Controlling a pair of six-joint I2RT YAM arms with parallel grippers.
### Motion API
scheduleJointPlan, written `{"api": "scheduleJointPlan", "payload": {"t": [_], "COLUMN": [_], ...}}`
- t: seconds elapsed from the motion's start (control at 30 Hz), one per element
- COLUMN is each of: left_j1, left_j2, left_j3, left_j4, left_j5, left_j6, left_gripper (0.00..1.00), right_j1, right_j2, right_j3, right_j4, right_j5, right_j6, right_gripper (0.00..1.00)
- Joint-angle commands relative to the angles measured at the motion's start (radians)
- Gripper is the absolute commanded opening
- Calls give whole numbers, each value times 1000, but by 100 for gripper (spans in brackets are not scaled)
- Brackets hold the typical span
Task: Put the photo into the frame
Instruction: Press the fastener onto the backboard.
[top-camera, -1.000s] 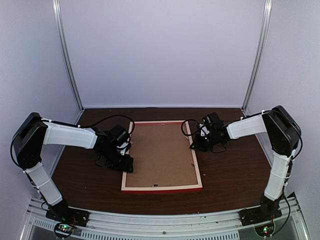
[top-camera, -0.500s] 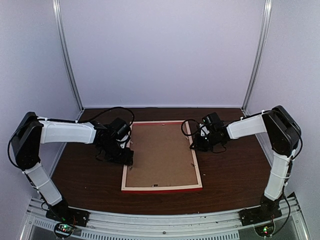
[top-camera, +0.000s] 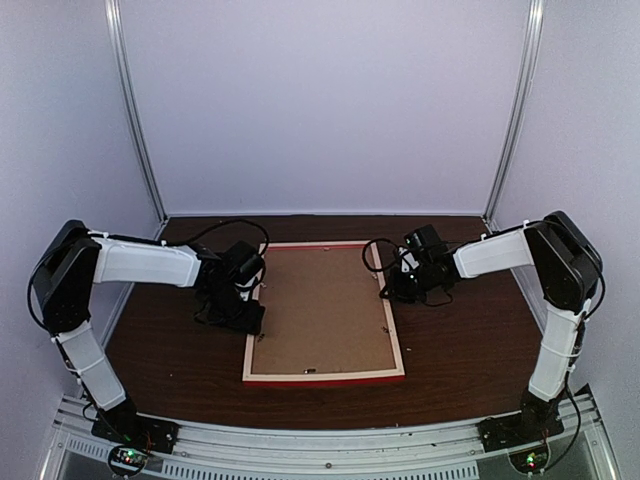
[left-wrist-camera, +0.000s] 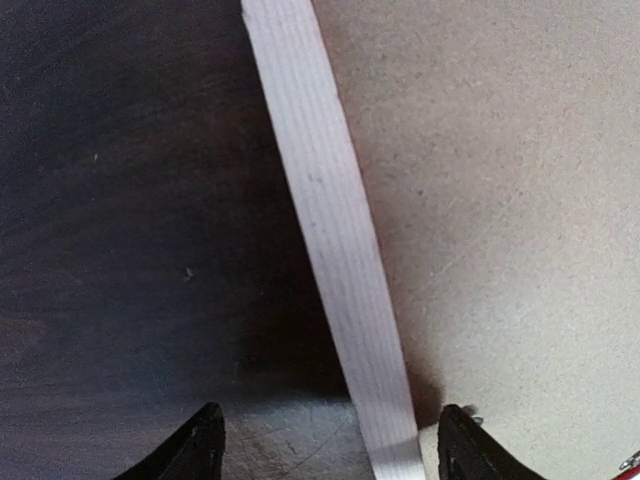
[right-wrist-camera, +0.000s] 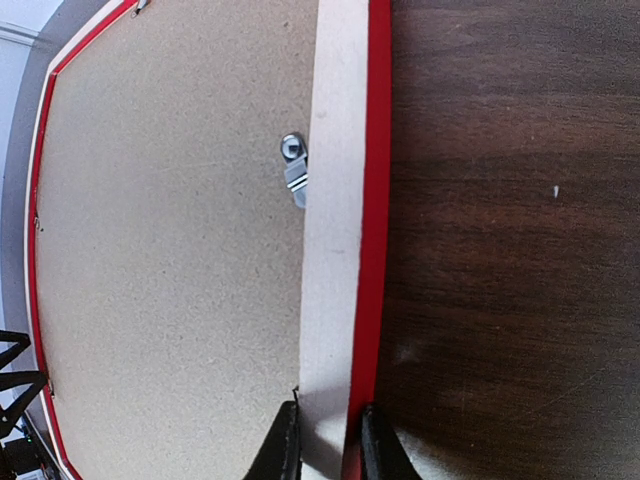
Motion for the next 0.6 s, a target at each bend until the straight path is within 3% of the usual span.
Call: {"api": "scheduleJointPlan", "payload": {"t": [0.0, 0.57], "left_j1": [5, -10], "left_j2": [30, -20], "left_j3": [13, -82], "left_j4": [-2, 35], "left_j5": [-6, 85], "left_j6": [14, -10], "left_gripper": [74, 74], "right_j1": [1, 1], "right_j2": [90, 103], "right_j3": [-58, -55], "right_j4": [-98, -96], "right_j5": [-2, -2], "right_j6": [5, 10], "right_gripper": [0, 0]}}
